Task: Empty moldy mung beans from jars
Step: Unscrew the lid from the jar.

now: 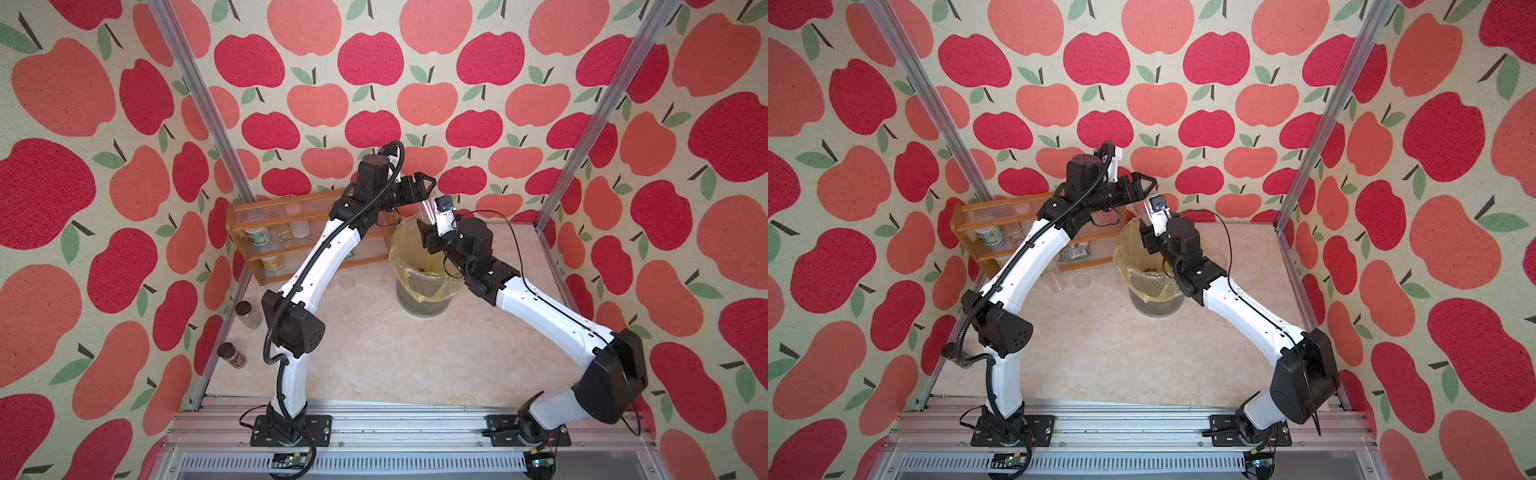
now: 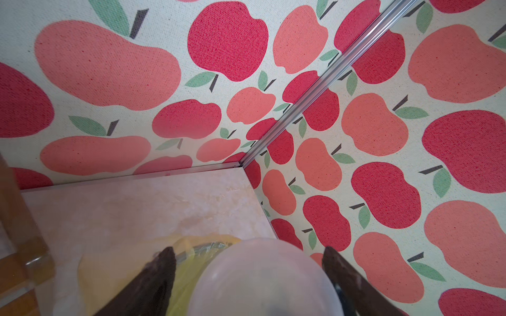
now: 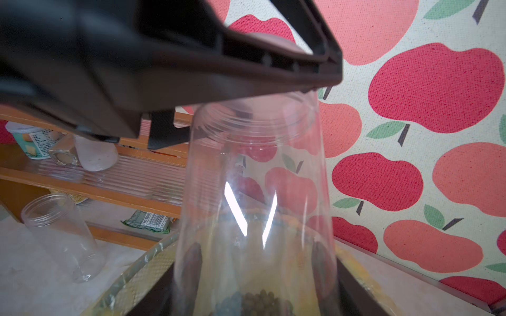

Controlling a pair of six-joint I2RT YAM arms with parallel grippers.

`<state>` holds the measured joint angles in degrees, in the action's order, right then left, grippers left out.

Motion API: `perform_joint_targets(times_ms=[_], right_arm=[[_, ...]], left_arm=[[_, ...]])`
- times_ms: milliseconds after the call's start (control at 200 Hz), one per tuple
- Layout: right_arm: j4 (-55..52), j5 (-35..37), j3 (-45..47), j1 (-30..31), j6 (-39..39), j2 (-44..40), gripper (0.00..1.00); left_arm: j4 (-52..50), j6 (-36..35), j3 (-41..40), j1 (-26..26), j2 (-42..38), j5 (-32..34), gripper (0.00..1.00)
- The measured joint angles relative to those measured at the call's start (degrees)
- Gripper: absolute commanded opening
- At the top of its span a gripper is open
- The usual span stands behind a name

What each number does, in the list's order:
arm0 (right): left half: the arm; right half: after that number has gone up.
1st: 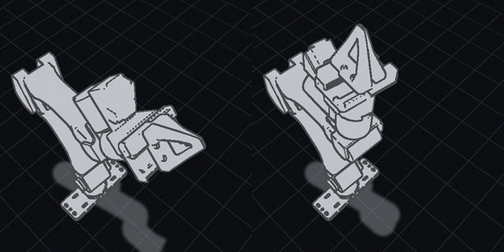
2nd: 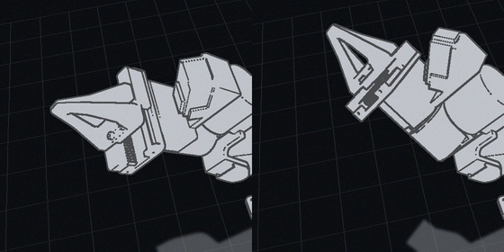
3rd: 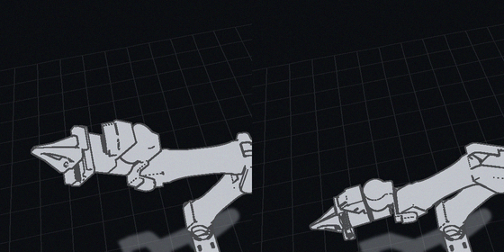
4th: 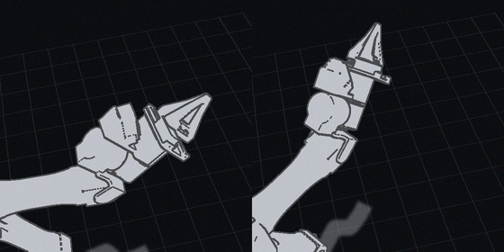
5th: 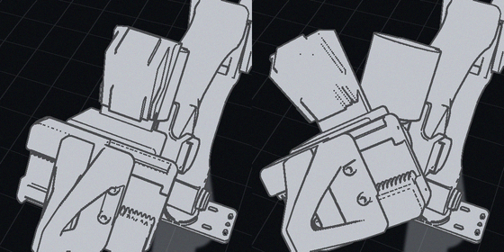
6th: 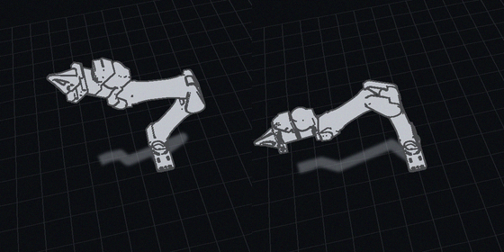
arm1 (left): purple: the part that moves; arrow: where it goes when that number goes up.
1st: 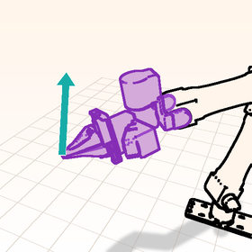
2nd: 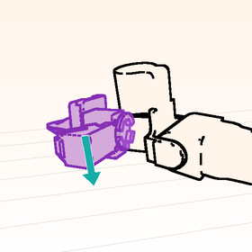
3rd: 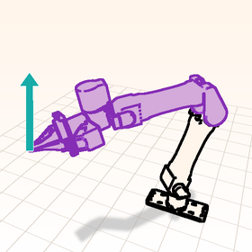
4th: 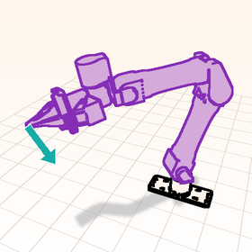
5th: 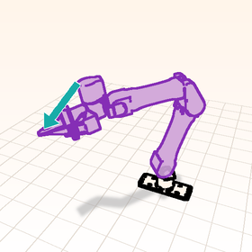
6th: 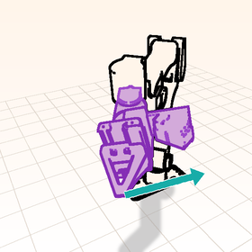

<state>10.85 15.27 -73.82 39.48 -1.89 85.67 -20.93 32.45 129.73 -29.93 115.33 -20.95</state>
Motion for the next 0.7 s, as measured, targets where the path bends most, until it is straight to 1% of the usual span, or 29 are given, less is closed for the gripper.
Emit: perform_joint_targets(times_ms=[105,275,345,420,525,600,695], right_arm=[[-0.04,-2.38,0.79,-1.90,2.45,-0.96,0.32],[-0.02,-6.25,2.38,-4.79,5.66,-2.64,0.32],[0.04,-9.11,3.32,-5.97,7.50,-3.45,0.32],[0.11,-13.35,4.24,-7.65,9.73,-4.33,0.34],[1.49,-21.35,5.51,-10.40,12.66,-5.46,0.35],[3.76,-27.36,6.54,-11.65,14.51,-6.14,0.35],[6.75,-34.75,6.80,-11.80,16.74,-6.23,0.35]], left_arm=[[4.59,-0.52,-4.28,0.74,-2.82,-0.02,0.90],[11.28,-0.44,-8.44,2.49,-5.86,-0.94,0.92],[15.10,-0.20,-12.31,3.30,-7.89,-1.77,0.91],[20.52,1.05,-18.95,4.35,-11.04,-3.15,0.91],[29.09,3.10,-27.76,6.05,-14.62,-6.14,0.90],[34.58,4.81,-31.06,7.10,-15.28,-8.79,0.90],[40.19,7.19,-32.28,7.78,-14.82,-12.79,0.89]])
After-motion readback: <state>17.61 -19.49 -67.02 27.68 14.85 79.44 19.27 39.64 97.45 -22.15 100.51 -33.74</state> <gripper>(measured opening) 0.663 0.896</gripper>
